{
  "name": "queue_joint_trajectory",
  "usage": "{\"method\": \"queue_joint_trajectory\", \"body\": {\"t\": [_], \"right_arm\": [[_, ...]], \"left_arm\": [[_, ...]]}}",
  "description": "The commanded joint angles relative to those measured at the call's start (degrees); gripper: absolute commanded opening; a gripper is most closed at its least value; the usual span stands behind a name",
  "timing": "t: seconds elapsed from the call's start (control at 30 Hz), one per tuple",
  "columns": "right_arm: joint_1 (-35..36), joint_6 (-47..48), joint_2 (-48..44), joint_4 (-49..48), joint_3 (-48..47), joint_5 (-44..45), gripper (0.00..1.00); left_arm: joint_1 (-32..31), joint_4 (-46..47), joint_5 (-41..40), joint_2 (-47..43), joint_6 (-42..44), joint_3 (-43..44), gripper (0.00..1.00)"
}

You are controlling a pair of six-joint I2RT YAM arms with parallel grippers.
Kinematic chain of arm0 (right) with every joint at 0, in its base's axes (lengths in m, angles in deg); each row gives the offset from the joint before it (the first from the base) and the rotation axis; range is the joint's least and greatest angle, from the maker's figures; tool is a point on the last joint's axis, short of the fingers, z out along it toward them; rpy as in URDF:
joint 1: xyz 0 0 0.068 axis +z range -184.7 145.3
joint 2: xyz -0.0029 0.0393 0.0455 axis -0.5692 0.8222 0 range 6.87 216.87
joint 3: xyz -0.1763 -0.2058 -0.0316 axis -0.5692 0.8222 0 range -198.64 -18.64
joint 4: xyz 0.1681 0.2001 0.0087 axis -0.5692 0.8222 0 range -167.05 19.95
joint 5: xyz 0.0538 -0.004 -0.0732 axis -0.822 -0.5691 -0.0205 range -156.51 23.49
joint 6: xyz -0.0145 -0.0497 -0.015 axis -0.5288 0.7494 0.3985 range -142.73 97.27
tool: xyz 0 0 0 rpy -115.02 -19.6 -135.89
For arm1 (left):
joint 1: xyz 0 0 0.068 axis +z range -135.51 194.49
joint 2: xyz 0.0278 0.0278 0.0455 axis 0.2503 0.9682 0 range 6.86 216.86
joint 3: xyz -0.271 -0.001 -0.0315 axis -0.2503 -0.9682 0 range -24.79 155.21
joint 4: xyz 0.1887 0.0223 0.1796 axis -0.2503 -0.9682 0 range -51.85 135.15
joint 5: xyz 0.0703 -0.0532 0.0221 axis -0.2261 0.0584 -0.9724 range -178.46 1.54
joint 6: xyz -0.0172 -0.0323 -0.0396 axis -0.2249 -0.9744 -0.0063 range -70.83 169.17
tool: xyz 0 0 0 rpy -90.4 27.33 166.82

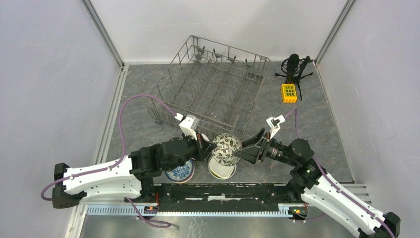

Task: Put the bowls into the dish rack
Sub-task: Pick up the bowl from the center of the board.

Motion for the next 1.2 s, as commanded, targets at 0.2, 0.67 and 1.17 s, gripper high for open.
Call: {"method": "queue_joint_trajectory", "body": {"t": [0.2,0.67,1.17], "right_arm": [[0.4,2.6,0.5,-1.1,-5.5,1.2,0.00],[0.3,2.5,2.0,-1.4,-7.4,3.7,0.00],[0.3,1.7,4.9,-2.5,-11.2,6.9,0.00]], "left_arm": [[0.1,2.8,-2.7,-1.6,0.1,2.1,0.37],[0.1,1.4,-3.1,-2.7,-0.1,1.3,0.55],[0.1,-5.2,-8.6,-5.2,4.5,6.3,0.89]]}}
